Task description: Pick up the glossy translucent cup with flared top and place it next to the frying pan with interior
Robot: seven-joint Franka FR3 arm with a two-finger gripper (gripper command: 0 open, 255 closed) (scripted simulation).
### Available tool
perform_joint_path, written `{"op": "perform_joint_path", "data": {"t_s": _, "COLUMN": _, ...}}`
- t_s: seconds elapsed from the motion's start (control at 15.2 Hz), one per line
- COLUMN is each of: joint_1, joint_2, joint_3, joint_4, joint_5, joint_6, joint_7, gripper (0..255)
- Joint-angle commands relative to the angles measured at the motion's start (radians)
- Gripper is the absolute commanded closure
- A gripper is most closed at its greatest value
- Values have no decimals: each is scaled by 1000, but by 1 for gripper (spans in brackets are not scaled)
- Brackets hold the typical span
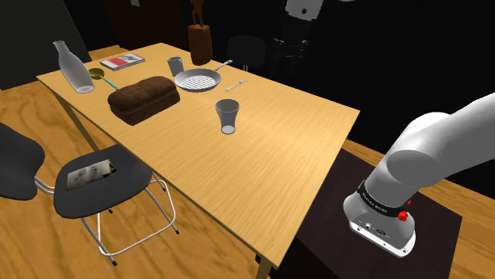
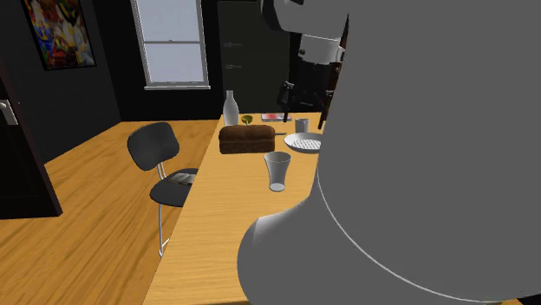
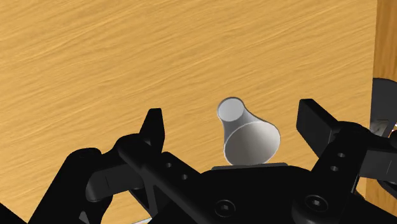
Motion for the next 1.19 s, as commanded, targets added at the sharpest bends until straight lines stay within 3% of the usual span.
{"op": "perform_joint_path", "data": {"t_s": 0.0, "joint_1": 1, "joint_2": 74, "joint_3": -1, "joint_4": 15, "joint_5": 16, "joint_6": 51, "joint_7": 2, "gripper": 0}}
{"op": "perform_joint_path", "data": {"t_s": 0.59, "joint_1": 8, "joint_2": 422, "joint_3": -7, "joint_4": 163, "joint_5": 96, "joint_6": 213, "joint_7": 1, "gripper": 0}}
{"op": "perform_joint_path", "data": {"t_s": 1.12, "joint_1": 6, "joint_2": 712, "joint_3": -5, "joint_4": 356, "joint_5": 165, "joint_6": 278, "joint_7": -4, "gripper": 0}}
